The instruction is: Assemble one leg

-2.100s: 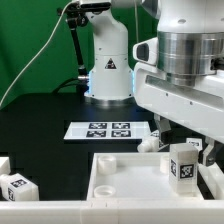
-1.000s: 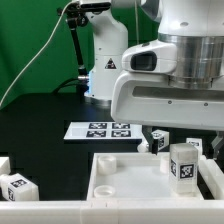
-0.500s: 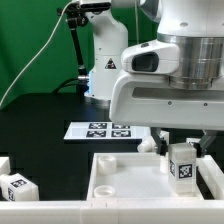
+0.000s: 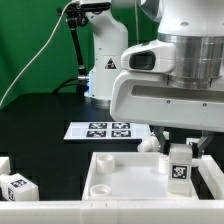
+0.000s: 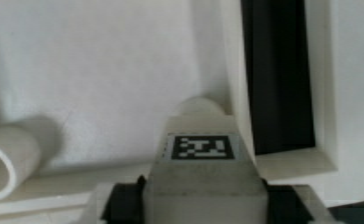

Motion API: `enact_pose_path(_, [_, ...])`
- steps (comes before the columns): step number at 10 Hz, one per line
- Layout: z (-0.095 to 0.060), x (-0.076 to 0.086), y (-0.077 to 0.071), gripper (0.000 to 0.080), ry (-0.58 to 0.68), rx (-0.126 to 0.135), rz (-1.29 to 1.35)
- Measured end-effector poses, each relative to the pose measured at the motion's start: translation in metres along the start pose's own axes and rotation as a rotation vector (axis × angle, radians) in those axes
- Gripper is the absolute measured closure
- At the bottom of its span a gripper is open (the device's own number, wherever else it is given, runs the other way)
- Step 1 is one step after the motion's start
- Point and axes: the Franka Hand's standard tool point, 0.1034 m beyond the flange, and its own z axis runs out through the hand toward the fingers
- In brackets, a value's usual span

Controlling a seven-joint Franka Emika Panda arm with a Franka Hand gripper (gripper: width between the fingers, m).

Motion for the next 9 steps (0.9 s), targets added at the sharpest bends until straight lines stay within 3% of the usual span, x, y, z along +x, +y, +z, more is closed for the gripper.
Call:
enact_pose_path(5, [0.001,0.002,0.001,0.0511,-0.039,0.063,0.733])
enact_pose_path(6, [0.002,0.001,0.004,0.0511,-0.056,0.059,0.850])
enact_pose_path(8, [0.002,0.002,0.011,0.0511,-0.087,0.026,0.992])
enact_pose_path(9, [0.002,0.002,0.010,0.0511,-0.086,0.025,1.039])
